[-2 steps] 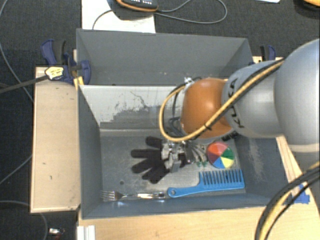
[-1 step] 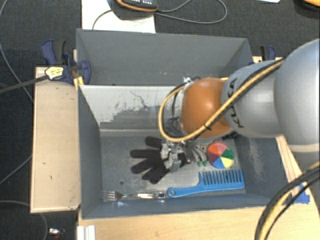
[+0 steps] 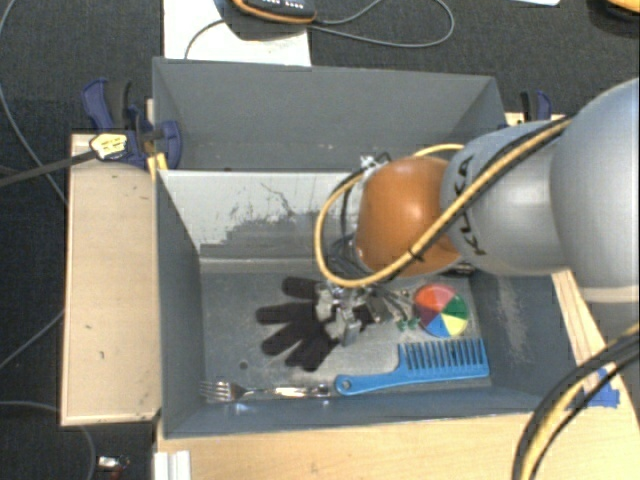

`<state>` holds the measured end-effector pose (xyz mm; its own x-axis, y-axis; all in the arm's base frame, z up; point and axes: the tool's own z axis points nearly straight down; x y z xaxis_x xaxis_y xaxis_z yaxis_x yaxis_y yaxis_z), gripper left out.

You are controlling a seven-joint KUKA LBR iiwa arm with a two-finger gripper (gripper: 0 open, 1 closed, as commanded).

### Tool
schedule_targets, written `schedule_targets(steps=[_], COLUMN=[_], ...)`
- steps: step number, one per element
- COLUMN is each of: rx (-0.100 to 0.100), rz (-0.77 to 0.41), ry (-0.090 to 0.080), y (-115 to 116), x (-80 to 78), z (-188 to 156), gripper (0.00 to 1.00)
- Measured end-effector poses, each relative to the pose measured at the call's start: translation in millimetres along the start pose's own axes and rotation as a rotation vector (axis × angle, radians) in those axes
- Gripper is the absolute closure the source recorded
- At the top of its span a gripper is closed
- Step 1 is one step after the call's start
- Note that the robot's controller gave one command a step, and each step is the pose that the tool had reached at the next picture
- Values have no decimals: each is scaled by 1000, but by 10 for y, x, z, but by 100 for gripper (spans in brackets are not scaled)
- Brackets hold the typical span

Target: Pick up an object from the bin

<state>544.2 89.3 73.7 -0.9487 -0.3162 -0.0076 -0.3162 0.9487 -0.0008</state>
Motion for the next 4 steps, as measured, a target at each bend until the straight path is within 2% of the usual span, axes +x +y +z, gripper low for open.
schedule_targets(steps=[1,2,3,4], rx=[-1,-2,-2,3], rz=[-129,-116,-116,-215], ry=[-6,2,-1,-9], y=[-96,6,64,227], x=[-64,3,-31,-23], z=[17,-734,-975,-631], gripper=[100,100,100,100])
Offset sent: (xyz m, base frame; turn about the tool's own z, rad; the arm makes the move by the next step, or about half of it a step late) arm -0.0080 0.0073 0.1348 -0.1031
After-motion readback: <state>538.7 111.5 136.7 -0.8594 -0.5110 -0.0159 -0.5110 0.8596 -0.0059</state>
